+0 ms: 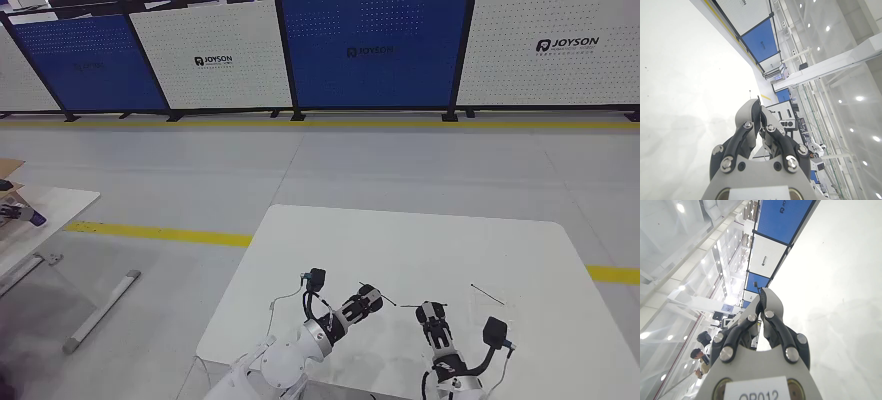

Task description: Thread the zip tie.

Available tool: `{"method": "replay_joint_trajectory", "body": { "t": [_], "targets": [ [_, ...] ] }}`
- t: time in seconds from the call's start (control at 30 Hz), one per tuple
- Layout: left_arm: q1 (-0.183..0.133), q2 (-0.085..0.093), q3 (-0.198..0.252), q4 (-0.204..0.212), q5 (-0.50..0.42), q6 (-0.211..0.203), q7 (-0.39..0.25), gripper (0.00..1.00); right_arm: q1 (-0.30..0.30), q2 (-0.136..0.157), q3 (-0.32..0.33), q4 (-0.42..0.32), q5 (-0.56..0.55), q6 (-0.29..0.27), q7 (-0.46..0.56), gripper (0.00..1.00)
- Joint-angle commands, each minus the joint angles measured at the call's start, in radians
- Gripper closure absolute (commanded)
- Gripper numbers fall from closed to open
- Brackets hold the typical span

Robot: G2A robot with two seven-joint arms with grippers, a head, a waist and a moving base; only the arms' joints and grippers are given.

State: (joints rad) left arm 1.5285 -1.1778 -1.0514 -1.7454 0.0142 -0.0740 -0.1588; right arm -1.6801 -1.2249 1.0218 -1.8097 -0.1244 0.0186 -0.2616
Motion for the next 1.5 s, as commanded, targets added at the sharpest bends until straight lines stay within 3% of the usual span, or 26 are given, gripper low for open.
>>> {"method": "replay_joint_trajectory", "body": {
  "t": [0.0,1.1,1.47],
  "targets": [
    [0.000,0.000,0.000,0.000,0.000,0.000,0.000,1.00,-0.006,-0.001,0.001,-0.005,-0.004,-0.007,0.000,1.00],
    [0.000,0.000,0.000,0.000,0.000,0.000,0.000,1.00,0.010,-0.038,-0.002,0.027,-0.012,0.014,0.035,1.00],
    [0.000,0.000,0.000,0.000,0.000,0.000,0.000,1.00,0.010,-0.038,-0.002,0.027,-0.012,0.014,0.035,1.00]
  ]
}}
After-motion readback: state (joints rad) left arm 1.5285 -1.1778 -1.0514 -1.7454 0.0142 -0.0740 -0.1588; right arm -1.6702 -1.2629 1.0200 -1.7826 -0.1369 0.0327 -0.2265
